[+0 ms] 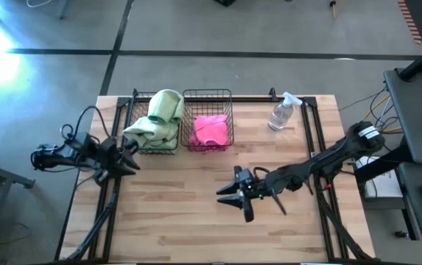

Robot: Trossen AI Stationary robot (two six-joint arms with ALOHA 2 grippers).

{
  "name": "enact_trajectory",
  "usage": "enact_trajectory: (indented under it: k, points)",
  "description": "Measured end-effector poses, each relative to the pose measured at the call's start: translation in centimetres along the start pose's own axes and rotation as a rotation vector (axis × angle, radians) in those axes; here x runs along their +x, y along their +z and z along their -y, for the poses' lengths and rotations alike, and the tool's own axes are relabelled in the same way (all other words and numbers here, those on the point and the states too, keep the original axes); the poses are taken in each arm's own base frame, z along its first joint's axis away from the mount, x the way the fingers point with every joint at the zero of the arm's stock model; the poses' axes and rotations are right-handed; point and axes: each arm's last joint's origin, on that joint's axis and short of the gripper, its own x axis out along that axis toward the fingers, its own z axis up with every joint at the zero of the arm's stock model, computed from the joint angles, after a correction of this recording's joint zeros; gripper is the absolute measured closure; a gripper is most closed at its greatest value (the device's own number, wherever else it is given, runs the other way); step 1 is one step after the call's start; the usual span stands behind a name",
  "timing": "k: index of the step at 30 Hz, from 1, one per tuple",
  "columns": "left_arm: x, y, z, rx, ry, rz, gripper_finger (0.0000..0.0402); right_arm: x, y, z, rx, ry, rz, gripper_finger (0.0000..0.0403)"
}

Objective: Sort microfiber towel by color & place in baskets
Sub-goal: Return to Home Position

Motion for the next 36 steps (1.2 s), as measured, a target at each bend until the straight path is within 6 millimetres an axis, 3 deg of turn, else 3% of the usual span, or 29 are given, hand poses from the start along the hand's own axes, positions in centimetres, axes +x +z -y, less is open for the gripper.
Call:
enact_trajectory:
  k: [8,19,24,36]
  points:
    - [0.4,-1.2,-0.7,-0.004,-0.028,0.025,0.0322,-3.4,0.4,0.6,-0.055,0.039,0.083,0.028]
    - [0.9,-3.2,-1.8,-0.001,-0.055,0.07,0.0322,-7.5,-1.8,2.6,-0.042,0.092,0.202,0.028]
    - [1.0,-4.5,-2.4,-0.003,-0.091,0.11,0.0322,-8.3,-2.5,3.2,-0.037,0.101,0.221,0.028]
    - [1.1,-4.8,-2.5,0.02,-0.083,0.1,0.0322,-9.7,-4.1,4.3,-0.056,0.097,0.216,0.028]
